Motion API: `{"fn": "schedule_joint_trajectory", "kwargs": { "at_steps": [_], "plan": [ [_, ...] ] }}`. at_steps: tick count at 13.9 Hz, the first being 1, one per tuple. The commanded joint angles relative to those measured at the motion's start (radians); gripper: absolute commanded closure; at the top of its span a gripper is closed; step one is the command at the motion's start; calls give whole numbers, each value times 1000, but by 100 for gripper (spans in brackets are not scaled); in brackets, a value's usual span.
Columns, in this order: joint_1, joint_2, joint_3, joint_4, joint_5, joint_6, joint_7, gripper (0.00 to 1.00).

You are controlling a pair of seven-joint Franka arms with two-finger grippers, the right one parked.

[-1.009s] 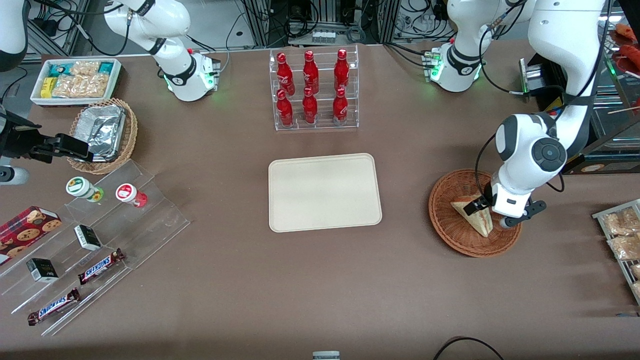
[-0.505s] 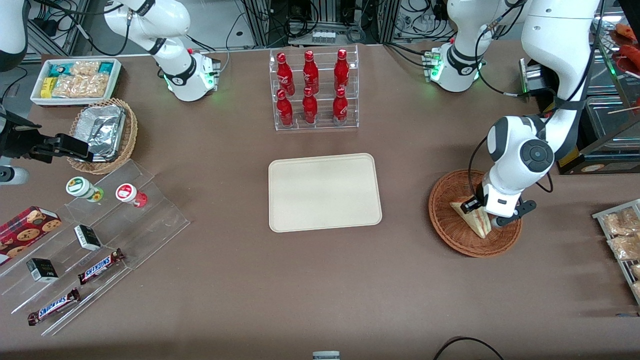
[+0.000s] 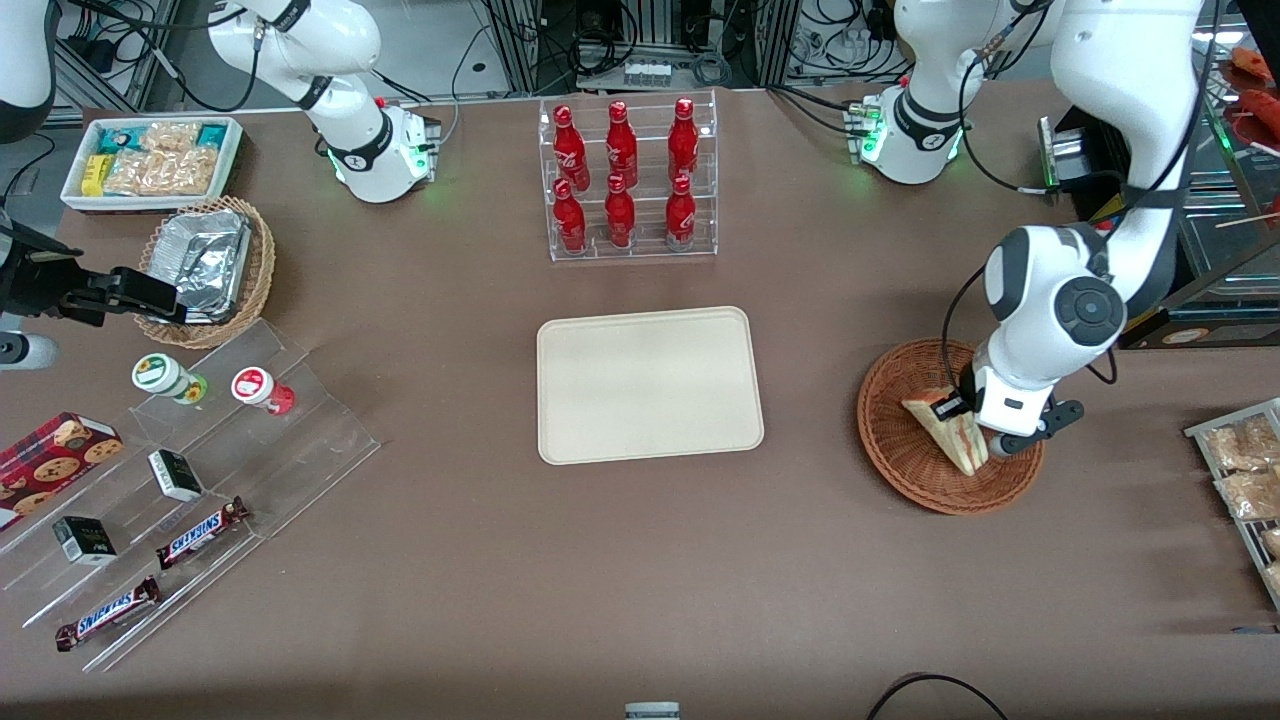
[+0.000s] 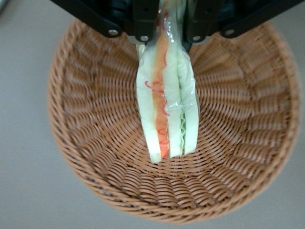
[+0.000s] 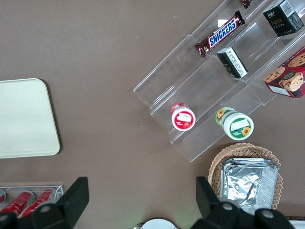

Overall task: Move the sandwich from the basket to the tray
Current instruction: 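Lift the sandwich and carry it over the cream tray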

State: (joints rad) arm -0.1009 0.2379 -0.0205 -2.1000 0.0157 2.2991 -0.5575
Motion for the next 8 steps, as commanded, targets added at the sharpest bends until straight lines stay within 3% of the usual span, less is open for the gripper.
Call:
{"fn": "schedule_joint_trajectory", "kwargs": {
  "at_steps": [1, 4, 8],
  "plan": [
    [-13, -74, -45, 147, 6, -266, 18, 100],
    [-13, -63, -130, 331, 1, -473, 1, 100],
    [-40, -3, -281, 451, 1, -506, -51, 100]
  ]
}}
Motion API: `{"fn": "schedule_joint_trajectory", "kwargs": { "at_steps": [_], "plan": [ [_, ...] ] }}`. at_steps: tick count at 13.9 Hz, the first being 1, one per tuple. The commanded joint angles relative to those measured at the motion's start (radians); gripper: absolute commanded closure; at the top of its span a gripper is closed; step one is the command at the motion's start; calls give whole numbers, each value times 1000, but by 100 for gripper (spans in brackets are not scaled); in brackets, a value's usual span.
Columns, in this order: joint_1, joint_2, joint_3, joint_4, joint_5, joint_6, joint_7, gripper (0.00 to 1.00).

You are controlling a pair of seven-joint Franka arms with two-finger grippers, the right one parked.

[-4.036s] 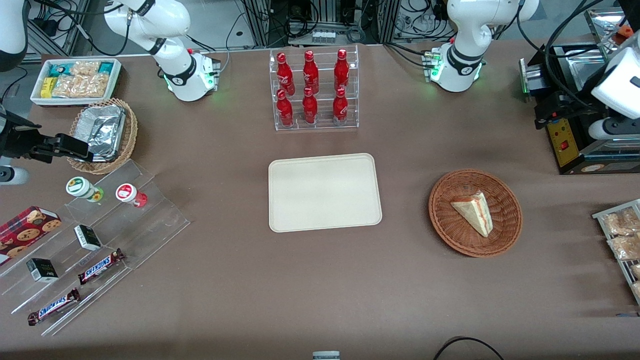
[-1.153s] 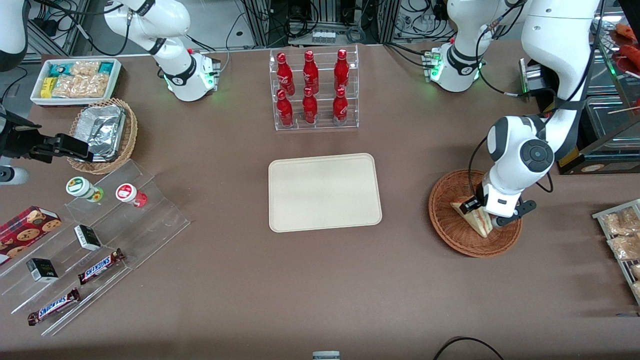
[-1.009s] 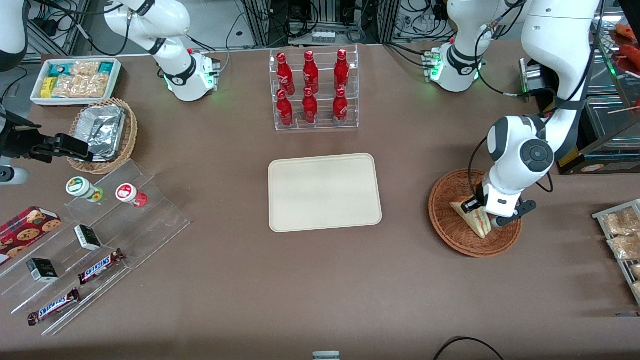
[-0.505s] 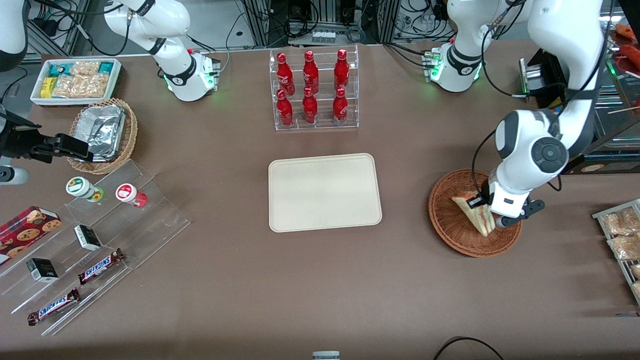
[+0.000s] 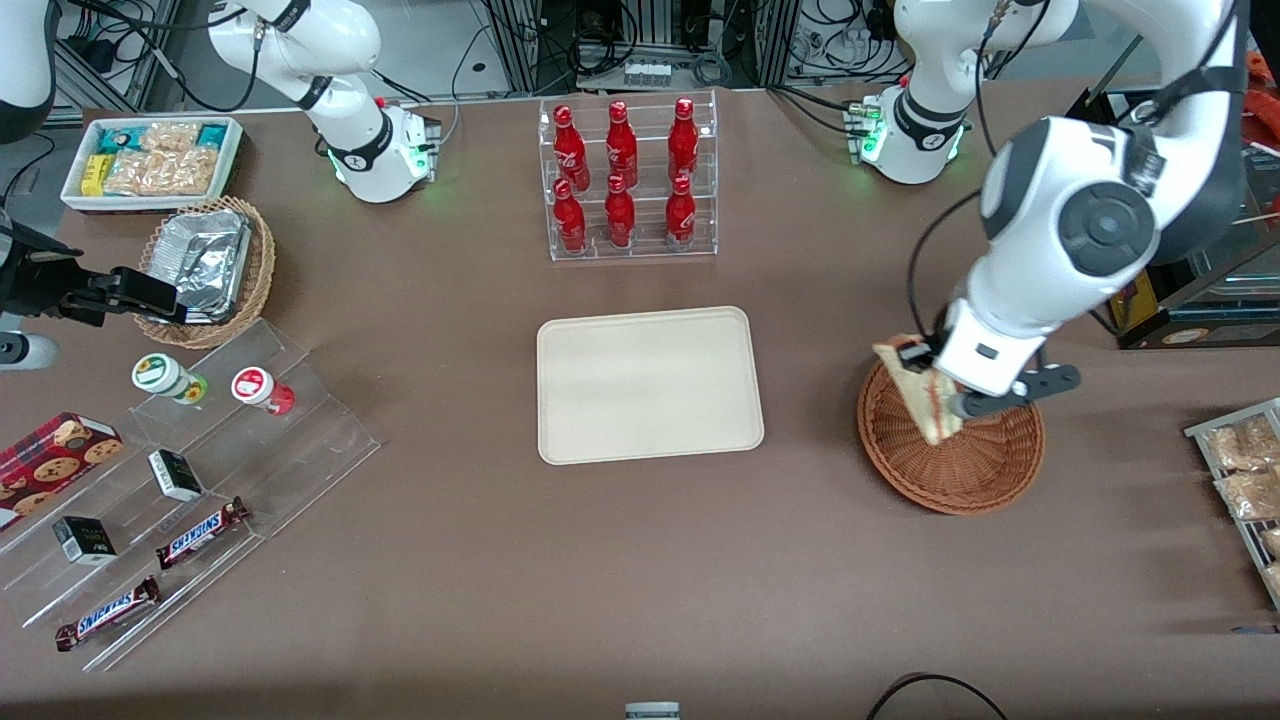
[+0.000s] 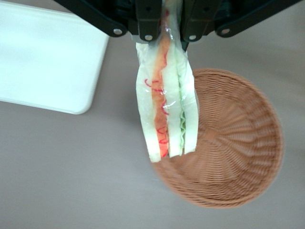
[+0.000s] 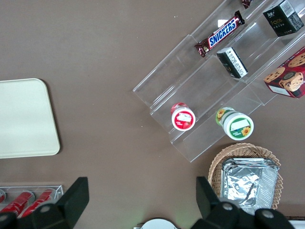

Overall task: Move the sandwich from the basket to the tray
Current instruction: 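Lift the sandwich and carry it over the cream tray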

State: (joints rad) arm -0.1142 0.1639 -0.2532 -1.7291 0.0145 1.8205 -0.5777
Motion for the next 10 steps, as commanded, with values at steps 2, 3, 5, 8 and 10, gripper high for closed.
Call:
{"fn": "schedule_joint_trajectory", "kwargs": {
  "at_steps": [2, 3, 5, 8, 10],
  "plan": [
    [-114, 129, -57, 127, 2, -21, -37, 100],
    [-167, 175, -54, 163, 2, -20, -39, 100],
    [-228, 306, -55, 294, 2, -18, -92, 100],
    [-335, 443, -54, 407, 66, -15, -195, 100],
    [-379, 486, -54, 415, 74, 28, -208, 100]
  ]
}}
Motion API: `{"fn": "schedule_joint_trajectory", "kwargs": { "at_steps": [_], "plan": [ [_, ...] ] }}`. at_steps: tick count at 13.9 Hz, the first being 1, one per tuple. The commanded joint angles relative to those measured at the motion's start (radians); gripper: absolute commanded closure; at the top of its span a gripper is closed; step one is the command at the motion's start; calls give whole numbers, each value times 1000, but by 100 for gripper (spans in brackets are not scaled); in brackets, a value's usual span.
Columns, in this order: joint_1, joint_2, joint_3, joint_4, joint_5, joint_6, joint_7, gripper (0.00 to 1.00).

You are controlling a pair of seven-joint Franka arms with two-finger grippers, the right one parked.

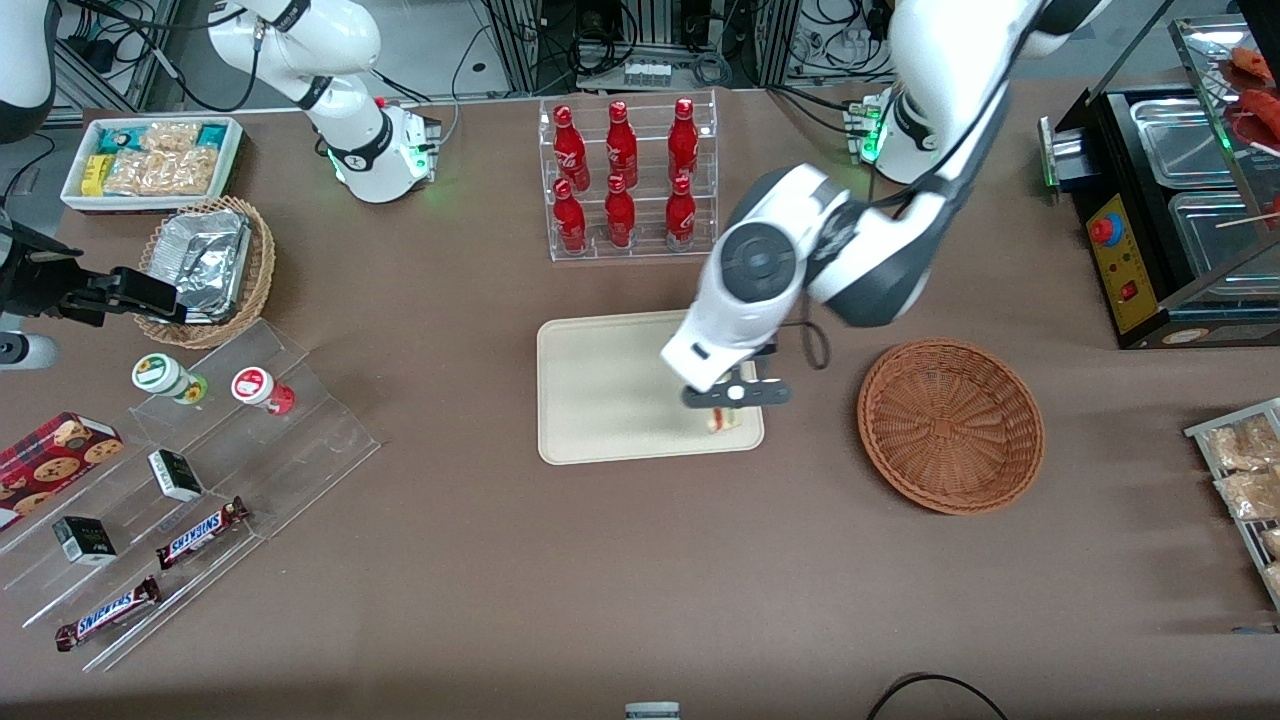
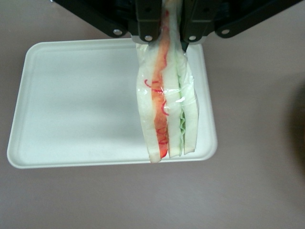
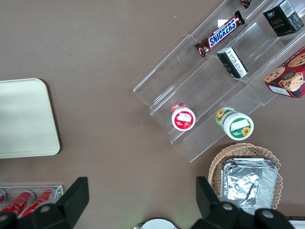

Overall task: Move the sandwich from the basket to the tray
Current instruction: 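Lower the sandwich onto the tray and open the left gripper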

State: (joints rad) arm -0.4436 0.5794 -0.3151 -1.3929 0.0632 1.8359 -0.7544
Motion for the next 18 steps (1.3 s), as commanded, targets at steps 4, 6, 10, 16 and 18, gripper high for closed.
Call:
{"fn": "schedule_joint_trajectory", "kwargs": {
  "at_steps": [4, 6, 10, 16, 18],
  "plan": [
    [-122, 160, 13, 71, 46, 120, -77, 100],
    [-142, 207, 14, 72, 75, 143, -97, 100],
    [-164, 257, 14, 68, 104, 192, -117, 100],
    [-159, 241, 16, 69, 113, 178, -114, 0],
    [-145, 215, 17, 77, 110, 105, -118, 0]
  ]
}}
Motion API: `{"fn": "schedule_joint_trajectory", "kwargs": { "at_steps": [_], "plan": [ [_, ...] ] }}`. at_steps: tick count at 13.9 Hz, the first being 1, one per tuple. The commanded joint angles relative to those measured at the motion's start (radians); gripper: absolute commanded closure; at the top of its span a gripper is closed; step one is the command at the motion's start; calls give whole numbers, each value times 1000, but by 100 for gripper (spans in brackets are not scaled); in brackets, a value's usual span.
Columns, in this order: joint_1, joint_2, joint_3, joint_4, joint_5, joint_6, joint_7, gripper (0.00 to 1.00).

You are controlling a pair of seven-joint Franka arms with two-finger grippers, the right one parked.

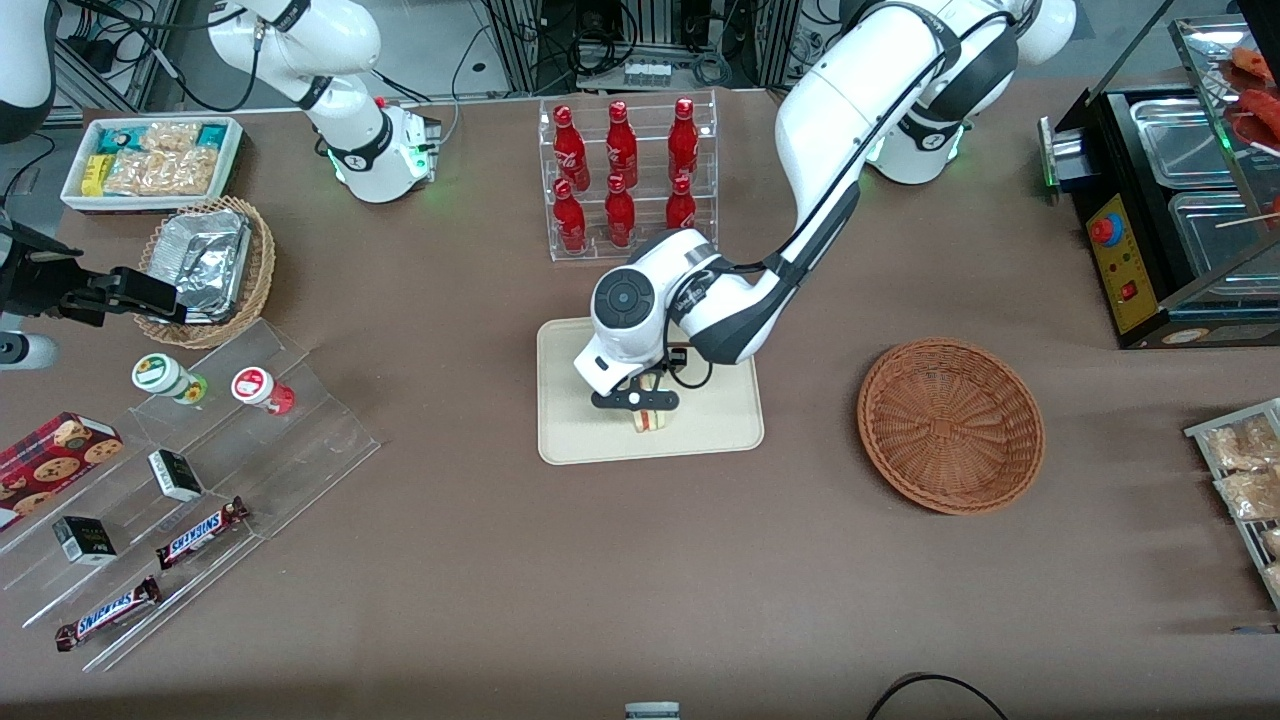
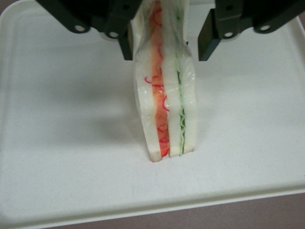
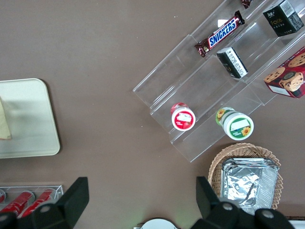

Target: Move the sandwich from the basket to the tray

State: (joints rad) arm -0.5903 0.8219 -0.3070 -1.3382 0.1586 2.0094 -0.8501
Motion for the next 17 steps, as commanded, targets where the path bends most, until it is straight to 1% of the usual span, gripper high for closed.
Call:
{"fn": "schedule_joint_trajectory", "kwargs": {
  "at_steps": [1, 4, 8, 11, 14, 15, 17],
  "plan": [
    [3, -52, 16, 25, 13, -107, -26, 0],
    [53, -160, 25, 22, 4, -190, -55, 0],
    [170, -323, 23, 7, 2, -352, -37, 0],
    [222, -421, 25, -9, 13, -454, -30, 0],
    [321, -556, 25, -91, -2, -494, 145, 0],
    [370, -593, 22, -102, -5, -520, 202, 0],
    [427, -657, 25, -102, -33, -607, 328, 0]
  ]
}}
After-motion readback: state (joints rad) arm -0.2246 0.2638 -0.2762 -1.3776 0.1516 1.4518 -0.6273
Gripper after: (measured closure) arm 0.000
